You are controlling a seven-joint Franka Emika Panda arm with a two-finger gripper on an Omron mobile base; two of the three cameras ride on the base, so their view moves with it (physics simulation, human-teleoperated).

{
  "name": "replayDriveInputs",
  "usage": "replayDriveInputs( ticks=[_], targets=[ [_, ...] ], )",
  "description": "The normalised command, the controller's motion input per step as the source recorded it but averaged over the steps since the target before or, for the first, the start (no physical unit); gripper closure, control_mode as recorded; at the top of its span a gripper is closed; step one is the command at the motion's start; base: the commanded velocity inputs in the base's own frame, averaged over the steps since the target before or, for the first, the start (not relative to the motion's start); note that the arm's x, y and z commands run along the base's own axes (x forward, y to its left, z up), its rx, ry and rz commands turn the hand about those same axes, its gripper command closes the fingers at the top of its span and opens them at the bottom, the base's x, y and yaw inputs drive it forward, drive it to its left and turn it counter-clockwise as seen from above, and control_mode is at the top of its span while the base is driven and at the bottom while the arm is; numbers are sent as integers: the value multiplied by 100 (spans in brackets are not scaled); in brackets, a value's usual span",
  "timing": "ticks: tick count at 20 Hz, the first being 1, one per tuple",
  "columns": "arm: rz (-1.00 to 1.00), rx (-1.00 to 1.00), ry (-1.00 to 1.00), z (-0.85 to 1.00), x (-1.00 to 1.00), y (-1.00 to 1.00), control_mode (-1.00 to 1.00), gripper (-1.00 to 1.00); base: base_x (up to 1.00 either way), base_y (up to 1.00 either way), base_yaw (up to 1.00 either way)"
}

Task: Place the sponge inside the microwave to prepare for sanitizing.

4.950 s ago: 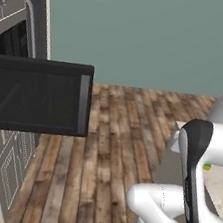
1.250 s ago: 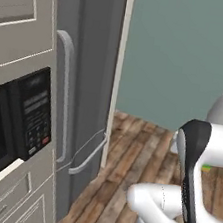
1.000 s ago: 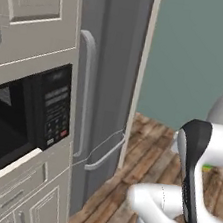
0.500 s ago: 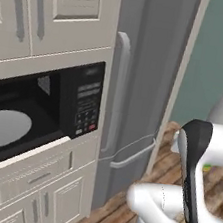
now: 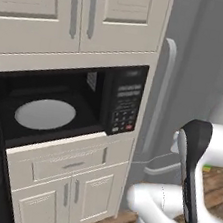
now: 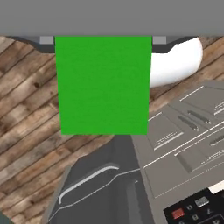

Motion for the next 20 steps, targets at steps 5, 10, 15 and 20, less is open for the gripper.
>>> replayDriveInputs(
  ticks=[5,10,15,20],
  targets=[
    [0,0,0,0,0,0,100,100,29,-9,46],
    [0,0,0,0,0,0,100,100,16,-23,36],
    [0,0,0,0,0,0,100,100,55,-11,39],
    [0,0,0,0,0,0,100,100,65,-17,45]
  ],
)
